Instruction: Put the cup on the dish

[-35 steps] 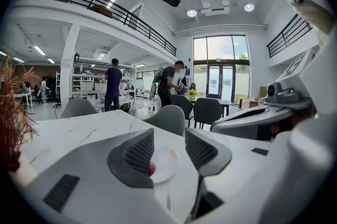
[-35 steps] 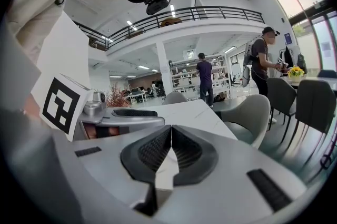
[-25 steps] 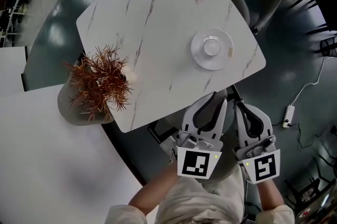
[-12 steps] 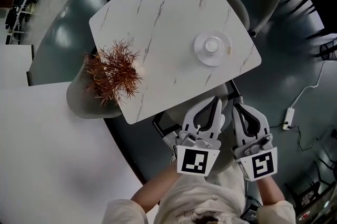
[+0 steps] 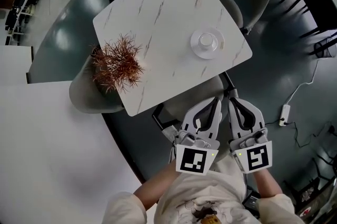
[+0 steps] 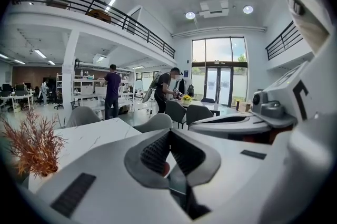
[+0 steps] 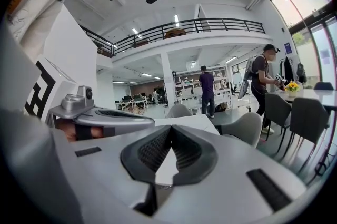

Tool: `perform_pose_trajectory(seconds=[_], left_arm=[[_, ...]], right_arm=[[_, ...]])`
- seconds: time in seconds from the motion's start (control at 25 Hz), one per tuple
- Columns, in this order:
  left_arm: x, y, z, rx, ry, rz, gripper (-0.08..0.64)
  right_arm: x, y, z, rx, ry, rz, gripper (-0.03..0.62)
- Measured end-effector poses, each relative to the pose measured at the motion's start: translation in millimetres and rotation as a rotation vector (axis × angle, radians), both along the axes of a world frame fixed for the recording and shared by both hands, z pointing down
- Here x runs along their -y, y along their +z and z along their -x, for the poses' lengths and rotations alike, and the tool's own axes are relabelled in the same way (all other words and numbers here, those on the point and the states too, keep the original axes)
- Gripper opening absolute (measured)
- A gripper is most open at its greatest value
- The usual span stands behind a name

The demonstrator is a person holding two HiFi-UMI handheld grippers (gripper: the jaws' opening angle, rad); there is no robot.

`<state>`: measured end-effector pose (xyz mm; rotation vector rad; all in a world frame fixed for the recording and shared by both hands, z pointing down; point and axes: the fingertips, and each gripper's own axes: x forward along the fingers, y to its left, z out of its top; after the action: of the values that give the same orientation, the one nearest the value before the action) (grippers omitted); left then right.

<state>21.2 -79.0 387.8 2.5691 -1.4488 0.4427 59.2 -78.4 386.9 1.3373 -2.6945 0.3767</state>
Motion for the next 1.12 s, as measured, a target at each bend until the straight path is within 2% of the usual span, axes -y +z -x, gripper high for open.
perform_pose_trajectory(seconds=[0.4,0.76,1.12], left_arm=[[-33,-36,9,-0.011,-0.003,-0.022,0.005],[-54,-57,25,-0.019,-0.008,-0.043,0.005],[-85,-65,34,-0.058,-0.04,-0.022,0.005]], right_arm=[[-25,-30,4,-0.032,0.002,-0.046,0.005],[-42,-52,17,-0.021,-0.001,-0.065,0.005],[-58,-66,23,-0.011,-0.008,-0.068,0.005]])
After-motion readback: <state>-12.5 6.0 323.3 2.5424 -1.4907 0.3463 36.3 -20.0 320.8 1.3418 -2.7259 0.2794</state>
